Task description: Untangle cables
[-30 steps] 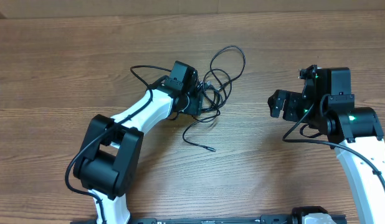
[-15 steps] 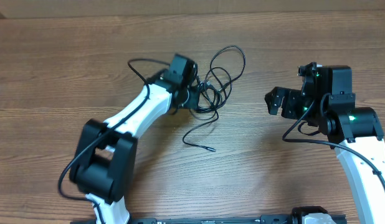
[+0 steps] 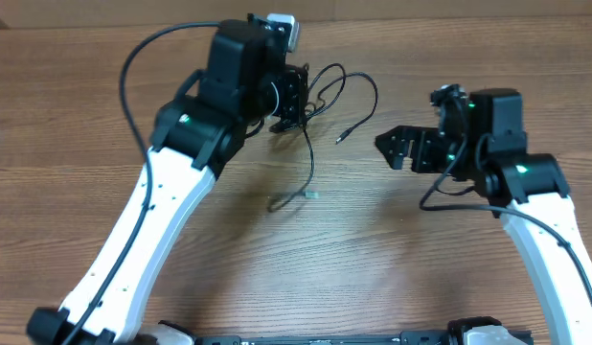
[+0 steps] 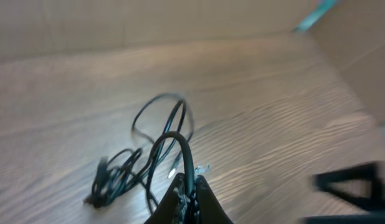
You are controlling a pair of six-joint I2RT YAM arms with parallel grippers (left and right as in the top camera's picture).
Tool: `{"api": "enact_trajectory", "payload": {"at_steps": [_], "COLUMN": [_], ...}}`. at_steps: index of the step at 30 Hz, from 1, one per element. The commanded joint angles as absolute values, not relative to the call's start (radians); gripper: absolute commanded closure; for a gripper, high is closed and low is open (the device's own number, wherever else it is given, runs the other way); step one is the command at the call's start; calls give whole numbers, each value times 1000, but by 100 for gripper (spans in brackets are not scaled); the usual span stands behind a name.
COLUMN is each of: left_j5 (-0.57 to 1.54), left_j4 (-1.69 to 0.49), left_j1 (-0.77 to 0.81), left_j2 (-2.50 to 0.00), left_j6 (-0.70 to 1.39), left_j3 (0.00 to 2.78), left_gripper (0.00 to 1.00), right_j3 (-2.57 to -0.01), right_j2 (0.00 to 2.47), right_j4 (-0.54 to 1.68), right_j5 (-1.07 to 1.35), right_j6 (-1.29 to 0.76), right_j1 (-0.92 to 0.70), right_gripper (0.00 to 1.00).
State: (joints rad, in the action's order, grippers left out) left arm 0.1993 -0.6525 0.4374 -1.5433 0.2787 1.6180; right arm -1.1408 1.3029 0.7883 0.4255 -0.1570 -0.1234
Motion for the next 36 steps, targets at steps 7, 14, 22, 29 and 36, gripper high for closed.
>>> {"api": "enact_trajectory", "payload": {"at_steps": [7, 14, 22, 29, 36], "left_j5": [396, 439, 496, 545, 568], "left_j4": [-508, -427, -366, -255, -198], "left_j1": [441, 441, 441, 441, 437], "left_j2": [-1405, -1337, -1322, -1322, -1320], "left_j6": [282, 348, 416, 455, 479], "left_j3": [1650, 1650, 1650, 1650, 1650], "left_gripper": [96, 96, 96, 96, 96], "right_j3": [-1172, -1172, -1172, -1172, -1168], "right_j2": [1398, 1472, 1501, 1503, 1504], "right_j4": [684, 590, 461, 410, 406], "right_j5": [604, 605, 608, 572, 377], "right_j6": [-160, -248, -364, -375, -418], "right_j1": [-179, -196, -252, -338, -387], "right_gripper": [0, 0, 7, 27, 76]}}
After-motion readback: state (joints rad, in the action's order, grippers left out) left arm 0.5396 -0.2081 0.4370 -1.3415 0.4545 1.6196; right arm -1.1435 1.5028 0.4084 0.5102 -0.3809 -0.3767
